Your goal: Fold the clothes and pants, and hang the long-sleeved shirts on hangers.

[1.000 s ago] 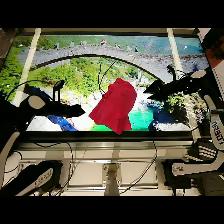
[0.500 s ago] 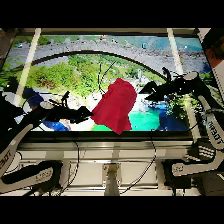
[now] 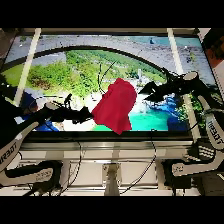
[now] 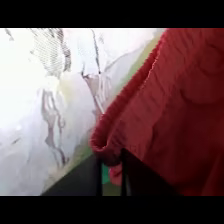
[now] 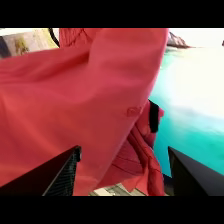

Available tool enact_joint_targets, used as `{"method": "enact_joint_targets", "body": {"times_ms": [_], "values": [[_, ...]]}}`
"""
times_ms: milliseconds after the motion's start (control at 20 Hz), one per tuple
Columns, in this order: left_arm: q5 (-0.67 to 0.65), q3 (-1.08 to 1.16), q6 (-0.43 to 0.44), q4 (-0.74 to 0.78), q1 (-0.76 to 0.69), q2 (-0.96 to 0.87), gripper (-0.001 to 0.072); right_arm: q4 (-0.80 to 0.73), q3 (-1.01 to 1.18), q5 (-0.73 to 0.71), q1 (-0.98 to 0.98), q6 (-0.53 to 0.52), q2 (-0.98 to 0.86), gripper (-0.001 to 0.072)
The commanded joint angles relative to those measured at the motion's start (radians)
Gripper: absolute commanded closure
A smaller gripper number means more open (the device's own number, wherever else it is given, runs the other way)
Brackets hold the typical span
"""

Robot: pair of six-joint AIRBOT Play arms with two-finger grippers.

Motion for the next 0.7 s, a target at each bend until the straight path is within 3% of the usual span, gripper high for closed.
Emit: {"method": "enact_joint_targets", "body": {"times_ms": [0,150,200,650], "values": [[0.039,0.016,0.037,-0.070,-0.023,-0.002,0.0688,-0.105,-0.003,0.068,0.002,0.059,-0.001,0.0092],[0.038,0.063,0.053,-0.106,-0.018,-0.002,0.0688,-0.146,-0.061,0.140,0.015,0.066,-0.001,0.0102],[0.038,0.082,0.052,-0.106,-0.018,-0.002,0.0688,-0.145,-0.096,0.143,0.030,0.066,-0.001,0.0136],[0.037,0.107,0.052,-0.114,-0.021,-0.002,0.0688,-0.145,-0.238,0.050,0.219,0.064,-0.001,0.0162]]}}
